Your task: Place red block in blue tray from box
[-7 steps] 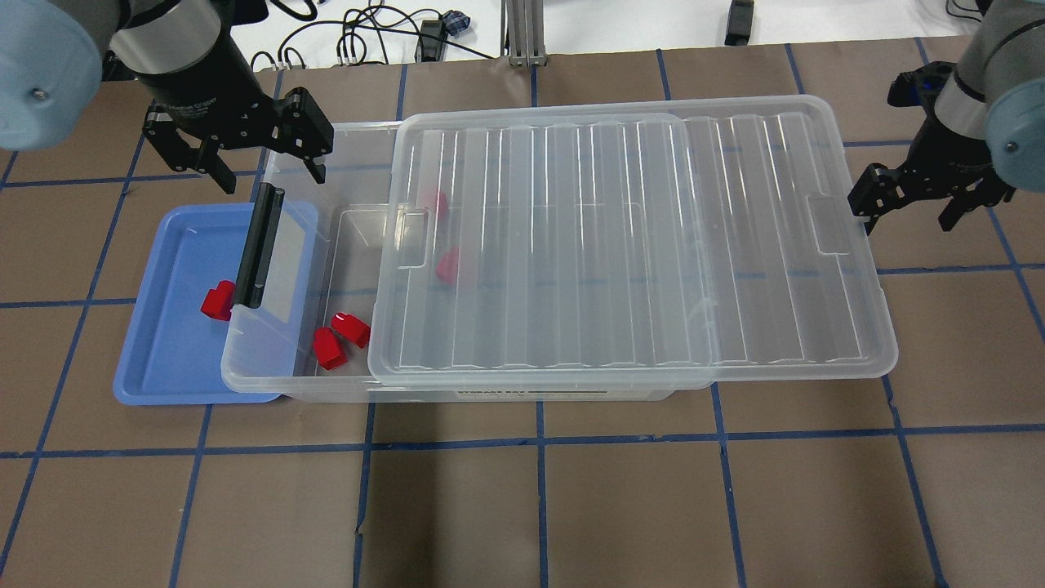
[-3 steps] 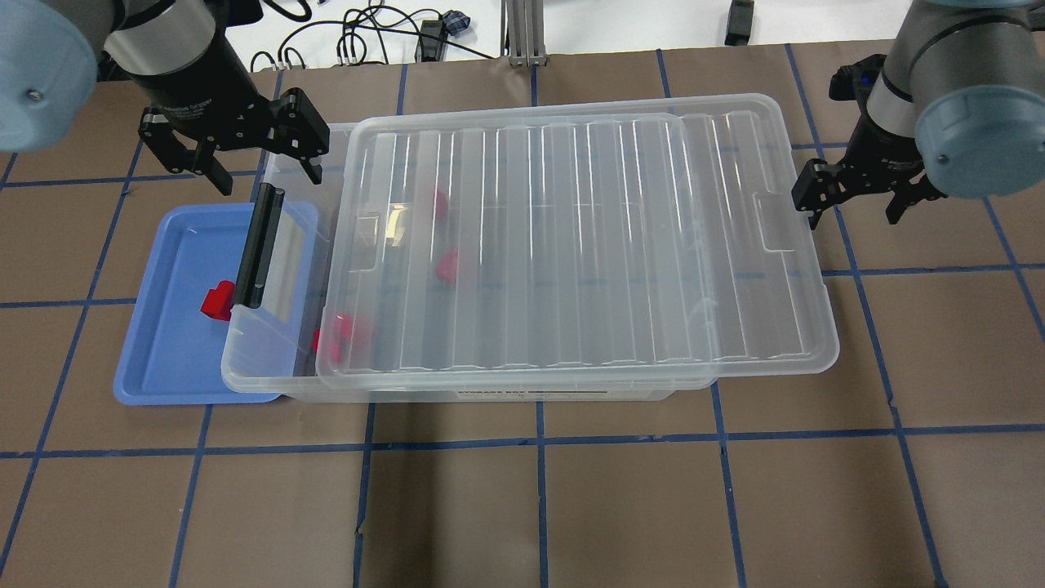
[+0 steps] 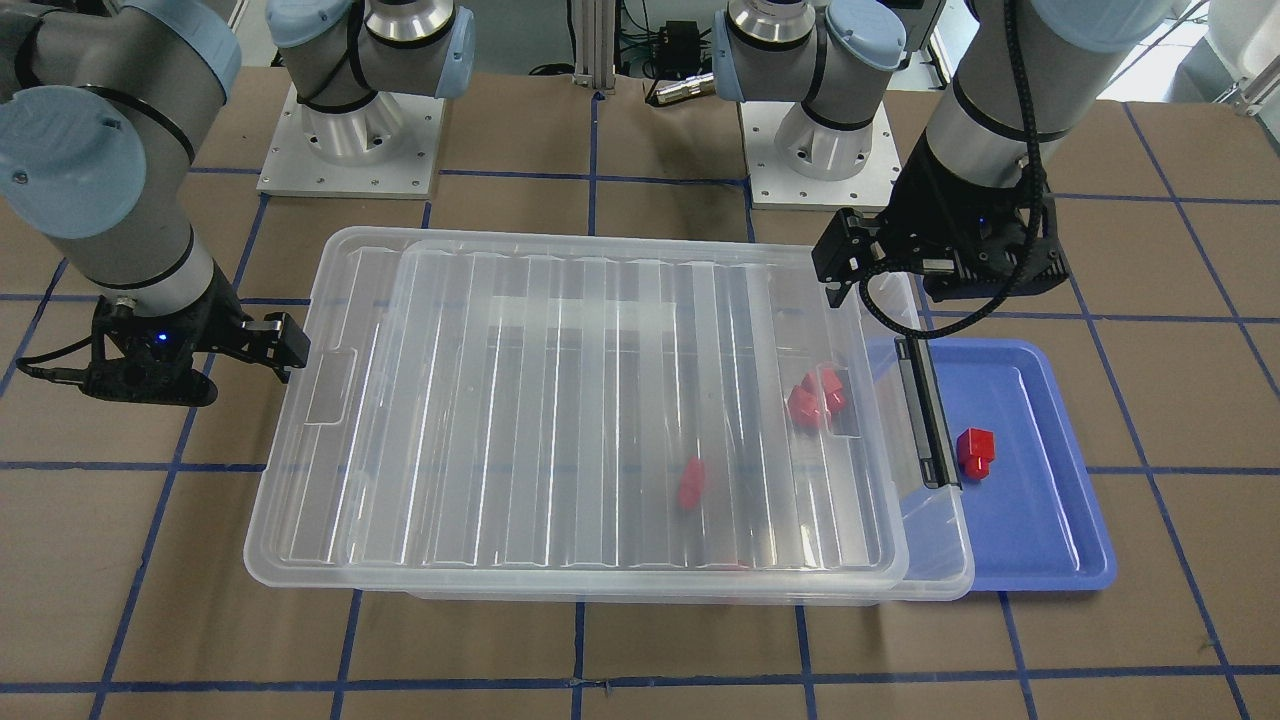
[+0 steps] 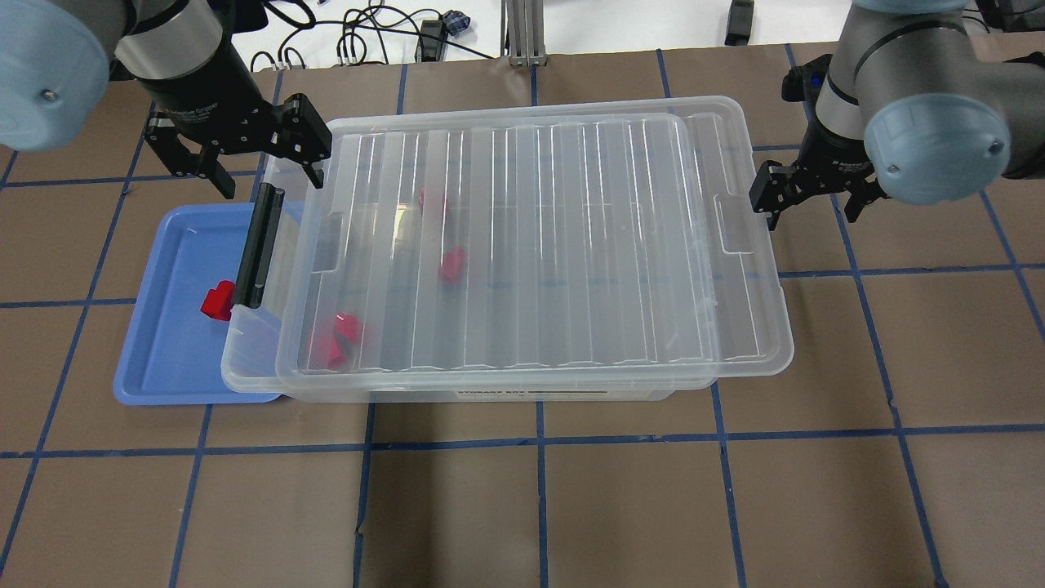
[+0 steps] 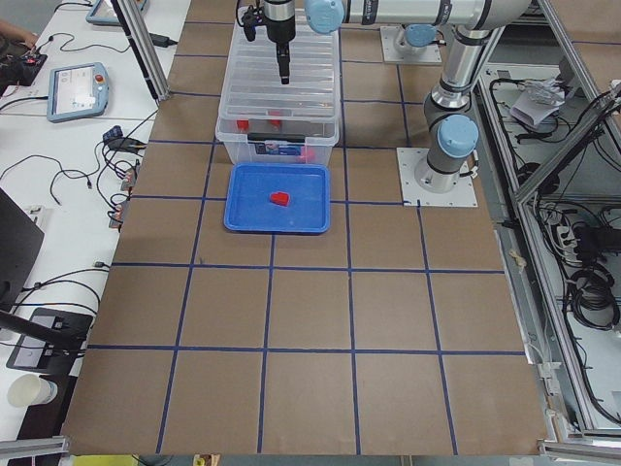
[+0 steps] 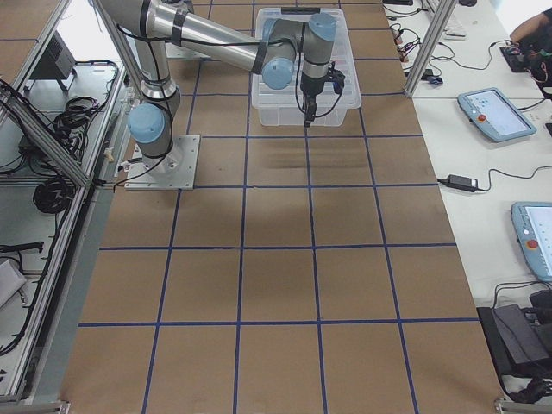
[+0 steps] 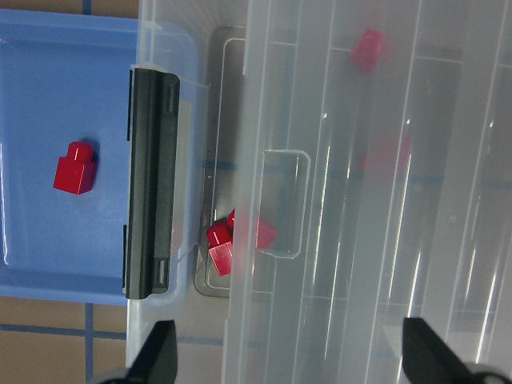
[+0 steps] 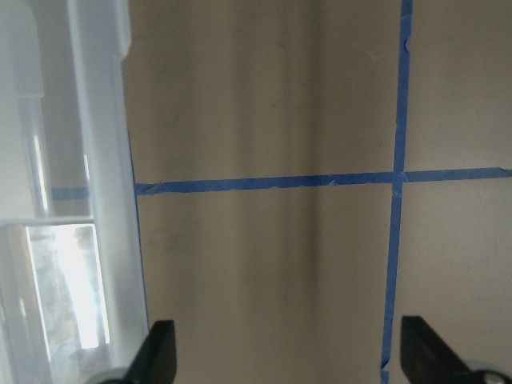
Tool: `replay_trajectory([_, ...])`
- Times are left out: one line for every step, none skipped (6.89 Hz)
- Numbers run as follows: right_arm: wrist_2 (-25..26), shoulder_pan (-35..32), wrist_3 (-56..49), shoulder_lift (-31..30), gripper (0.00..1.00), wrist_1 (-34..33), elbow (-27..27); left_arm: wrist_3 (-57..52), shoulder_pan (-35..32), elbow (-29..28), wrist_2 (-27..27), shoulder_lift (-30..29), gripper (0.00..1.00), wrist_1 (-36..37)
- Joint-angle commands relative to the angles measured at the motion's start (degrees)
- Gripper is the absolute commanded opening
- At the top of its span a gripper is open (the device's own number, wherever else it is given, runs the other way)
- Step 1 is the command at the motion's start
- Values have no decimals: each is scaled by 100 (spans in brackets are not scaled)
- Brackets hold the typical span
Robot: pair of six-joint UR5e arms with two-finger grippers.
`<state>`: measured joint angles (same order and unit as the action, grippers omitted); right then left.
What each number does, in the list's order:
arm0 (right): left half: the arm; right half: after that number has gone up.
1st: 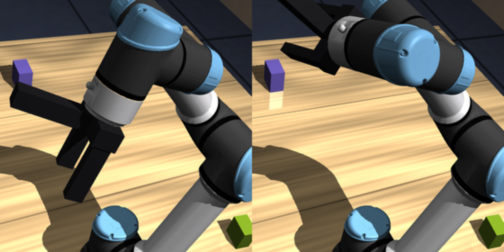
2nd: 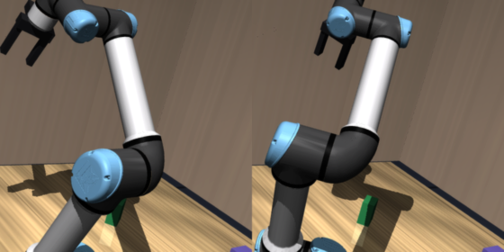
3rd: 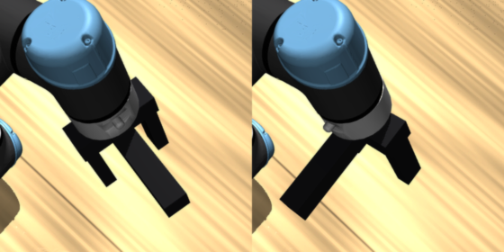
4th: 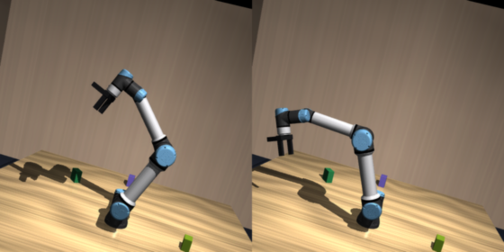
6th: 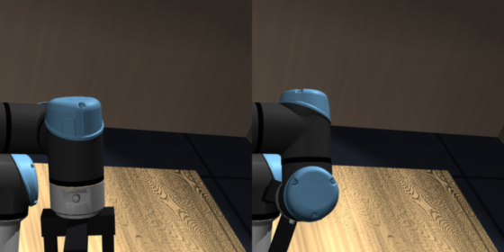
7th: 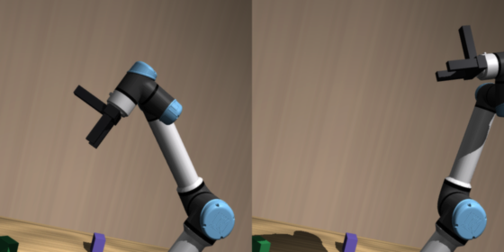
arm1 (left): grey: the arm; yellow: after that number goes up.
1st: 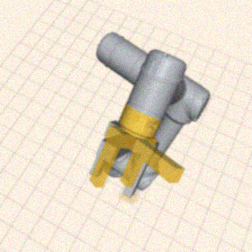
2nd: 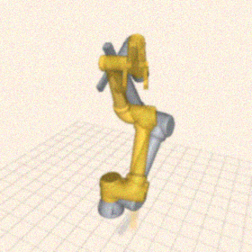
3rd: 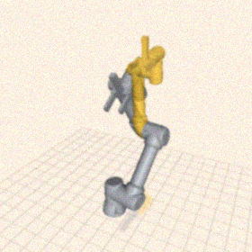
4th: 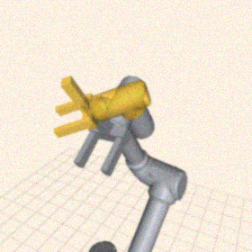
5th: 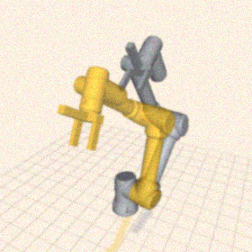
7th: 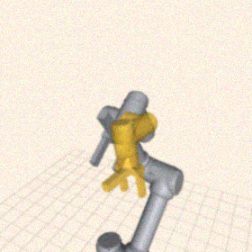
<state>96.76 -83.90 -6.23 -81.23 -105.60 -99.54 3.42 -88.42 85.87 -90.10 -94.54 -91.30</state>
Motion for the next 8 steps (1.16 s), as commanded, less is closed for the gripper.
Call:
replay_trajectory([-8,-196,34,2,100,4,-4,-8,9,0,-16,23,100,16])
replay_trajectory([-34,-205,26,2,100,4,5,1,1,-17,-16,50,100,25])
replay_trajectory([-252,-223,26,2,100,-13,31,1,1,-35,-16,50,100,25])
replay_trajectory([-254,-223,17,-7,100,-5,49,1,9,-70,-16,24,100,33])
replay_trajectory([-245,-214,-35,-25,100,-5,101,1,9,-70,-16,41,100,51])
replay_trajectory([-167,-127,-88,-103,100,21,398,10,9,-44,-16,50,100,60])
replay_trajectory([-149,-83,-106,-121,100,404,827,10,9,-70,-16,24,100,69])
replay_trajectory([-201,-143,-80,-217,100,983,1301,1,9,-61,-16,15,100,173])
